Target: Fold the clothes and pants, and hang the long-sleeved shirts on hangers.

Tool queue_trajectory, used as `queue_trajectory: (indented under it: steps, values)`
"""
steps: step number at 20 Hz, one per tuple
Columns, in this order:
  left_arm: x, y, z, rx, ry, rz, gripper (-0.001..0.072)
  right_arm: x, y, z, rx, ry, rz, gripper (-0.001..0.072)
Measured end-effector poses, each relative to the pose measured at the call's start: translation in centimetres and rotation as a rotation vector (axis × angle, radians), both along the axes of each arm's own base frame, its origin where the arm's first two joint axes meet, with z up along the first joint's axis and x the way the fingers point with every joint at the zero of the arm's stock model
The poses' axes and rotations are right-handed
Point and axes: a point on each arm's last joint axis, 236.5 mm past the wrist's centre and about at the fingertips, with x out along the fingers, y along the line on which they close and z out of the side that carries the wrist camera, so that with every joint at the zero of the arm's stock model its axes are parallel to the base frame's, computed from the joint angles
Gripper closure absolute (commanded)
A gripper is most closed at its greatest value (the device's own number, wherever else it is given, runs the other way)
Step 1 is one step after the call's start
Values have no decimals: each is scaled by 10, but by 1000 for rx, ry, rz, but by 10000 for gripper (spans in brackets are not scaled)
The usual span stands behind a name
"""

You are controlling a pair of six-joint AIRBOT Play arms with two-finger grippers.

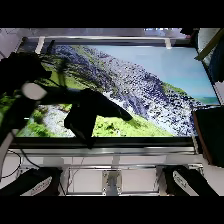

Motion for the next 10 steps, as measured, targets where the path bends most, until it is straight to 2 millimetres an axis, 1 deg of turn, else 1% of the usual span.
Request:
queue_trajectory:
  steps: [2,3,4,5,6,7,8,9,10]
  values:
    - [-25,-40,-41,35,84,-77,693,13,0,-30,3,83,0,308]
    - [-38,-56,-57,47,122,-107,670,20,2,-49,16,130,4,308]
    - [-50,-70,-73,58,155,-136,466,27,6,-66,35,167,15,308]
    - [-59,-79,-84,68,182,-154,196,34,11,-81,56,197,26,308]
    - [-60,-83,-89,68,196,-150,83,39,18,-99,85,232,42,308]
    - [-54,-83,-89,62,195,-135,79,45,26,-111,116,252,62,308]
    - [-42,-76,-82,50,175,-109,79,49,33,-121,142,265,79,308]
    - [-23,-65,-70,31,138,-67,79,53,41,-130,171,278,97,308]
    - [2,-46,-52,11,84,-11,80,58,51,-136,208,275,123,308]
